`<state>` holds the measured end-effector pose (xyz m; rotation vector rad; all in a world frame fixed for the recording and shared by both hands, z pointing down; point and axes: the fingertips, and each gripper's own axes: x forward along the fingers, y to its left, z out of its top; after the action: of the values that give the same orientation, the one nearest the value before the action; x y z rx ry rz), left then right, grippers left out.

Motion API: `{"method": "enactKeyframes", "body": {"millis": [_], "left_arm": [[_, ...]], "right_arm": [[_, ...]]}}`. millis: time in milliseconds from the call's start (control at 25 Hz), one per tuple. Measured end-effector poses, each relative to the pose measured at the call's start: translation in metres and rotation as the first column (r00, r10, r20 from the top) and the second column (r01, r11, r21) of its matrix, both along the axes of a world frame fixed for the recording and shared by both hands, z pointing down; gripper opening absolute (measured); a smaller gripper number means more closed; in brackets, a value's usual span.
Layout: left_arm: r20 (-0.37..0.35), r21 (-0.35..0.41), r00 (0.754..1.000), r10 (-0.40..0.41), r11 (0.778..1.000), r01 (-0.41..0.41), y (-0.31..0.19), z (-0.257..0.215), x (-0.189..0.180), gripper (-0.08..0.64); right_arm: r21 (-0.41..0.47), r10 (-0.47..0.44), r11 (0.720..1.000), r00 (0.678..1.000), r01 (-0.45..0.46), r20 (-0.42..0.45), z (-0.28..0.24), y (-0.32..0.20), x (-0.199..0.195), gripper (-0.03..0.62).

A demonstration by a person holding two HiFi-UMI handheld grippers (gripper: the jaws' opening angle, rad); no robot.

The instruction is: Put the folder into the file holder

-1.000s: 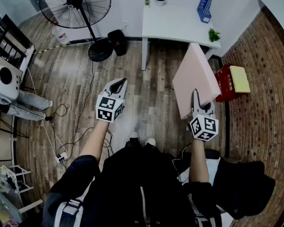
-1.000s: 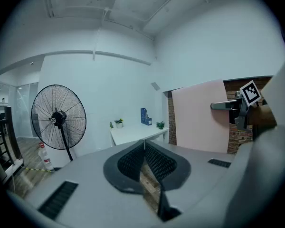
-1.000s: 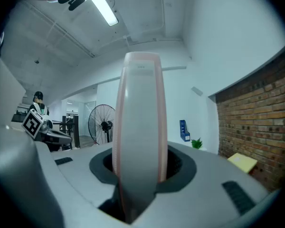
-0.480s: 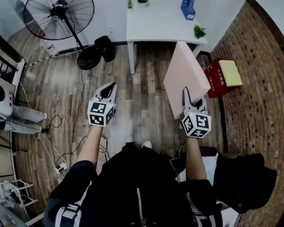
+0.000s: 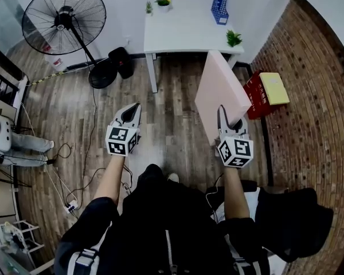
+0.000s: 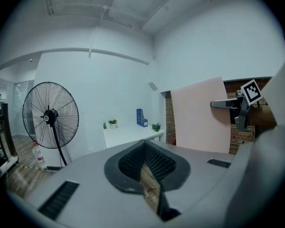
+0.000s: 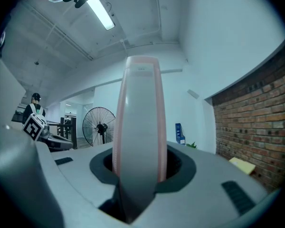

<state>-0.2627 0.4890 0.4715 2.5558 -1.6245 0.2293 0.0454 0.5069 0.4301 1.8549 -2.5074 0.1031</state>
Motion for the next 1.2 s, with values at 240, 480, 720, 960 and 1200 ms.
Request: {"method": "enactKeyframes", "body": {"millis": [240,480,720,960,1200], "left_arm": [[-0.002,-0.017,1.000,0.021,1.000,-0.021,-0.018,0.005,0.019,0.023],[-0.011,-0.018,0.999,0.037,0.999,-0.037,-0.053,0.009,0.033,0.023],[-0.022,-0.035,0.998,0.061,0.997,-0.062,-0.114,0.022,0.043,0.023],[-0.035,-0.053,0.996,0.085,0.995,-0.086,-0.190,0.029,0.044,0.023],[-0.050,-0.038,0.994,0.100,0.994,-0.102,-0.270,0.020,0.031,0.023]], "right_arm": [[-0.004,0.015,1.000,1.000,-0.015,0.007,-0.001,-0.015,0.018,0.153],[-0.011,0.028,1.000,1.000,-0.028,0.004,0.003,-0.043,0.028,0.153],[-0.030,0.038,0.999,0.999,-0.038,-0.005,0.013,-0.097,0.030,0.153],[-0.058,0.045,0.997,0.999,-0.046,-0.015,0.018,-0.170,0.024,0.152],[-0.053,0.061,0.997,0.998,-0.063,-0.025,0.007,-0.242,0.010,0.153]]}}
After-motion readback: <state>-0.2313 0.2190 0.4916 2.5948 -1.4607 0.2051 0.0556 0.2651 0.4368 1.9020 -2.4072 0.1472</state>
